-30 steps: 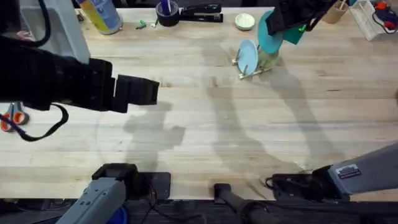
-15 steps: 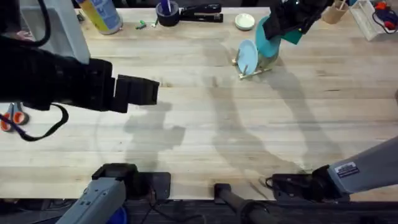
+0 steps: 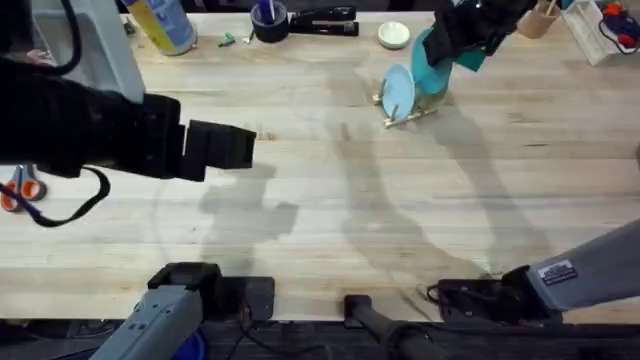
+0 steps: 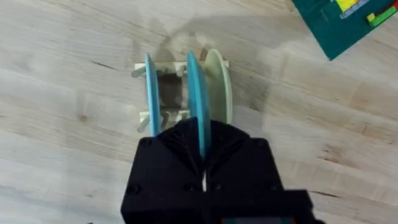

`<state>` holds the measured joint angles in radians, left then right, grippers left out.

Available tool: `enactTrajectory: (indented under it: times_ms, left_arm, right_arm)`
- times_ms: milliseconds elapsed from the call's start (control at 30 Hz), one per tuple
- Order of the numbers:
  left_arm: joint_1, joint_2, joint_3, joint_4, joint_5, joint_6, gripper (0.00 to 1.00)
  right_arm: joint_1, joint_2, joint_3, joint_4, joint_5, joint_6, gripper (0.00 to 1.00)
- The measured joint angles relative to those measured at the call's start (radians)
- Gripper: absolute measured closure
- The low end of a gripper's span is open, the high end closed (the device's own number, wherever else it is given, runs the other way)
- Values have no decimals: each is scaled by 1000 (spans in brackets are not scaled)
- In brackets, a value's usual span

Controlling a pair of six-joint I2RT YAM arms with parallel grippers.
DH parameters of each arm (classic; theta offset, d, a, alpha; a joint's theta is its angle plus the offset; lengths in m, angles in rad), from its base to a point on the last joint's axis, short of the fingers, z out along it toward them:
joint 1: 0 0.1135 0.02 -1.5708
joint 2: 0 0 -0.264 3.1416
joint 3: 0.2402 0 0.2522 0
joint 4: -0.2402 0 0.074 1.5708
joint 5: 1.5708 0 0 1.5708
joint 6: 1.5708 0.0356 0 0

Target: Pick up the plates from the table one by one and place each into a slot on the dish rack.

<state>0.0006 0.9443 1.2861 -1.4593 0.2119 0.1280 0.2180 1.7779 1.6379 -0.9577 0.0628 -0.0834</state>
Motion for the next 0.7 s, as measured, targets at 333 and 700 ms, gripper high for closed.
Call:
enactTrajectory:
  times_ms: [333,700]
  left_arm:
    - [0,0,0,0,0,0,5]
    - [0,0,0,0,0,0,5]
  right_arm:
    - [0,0,0,-13,-4,0,972]
    - [0,0,0,-20,-4,0,972]
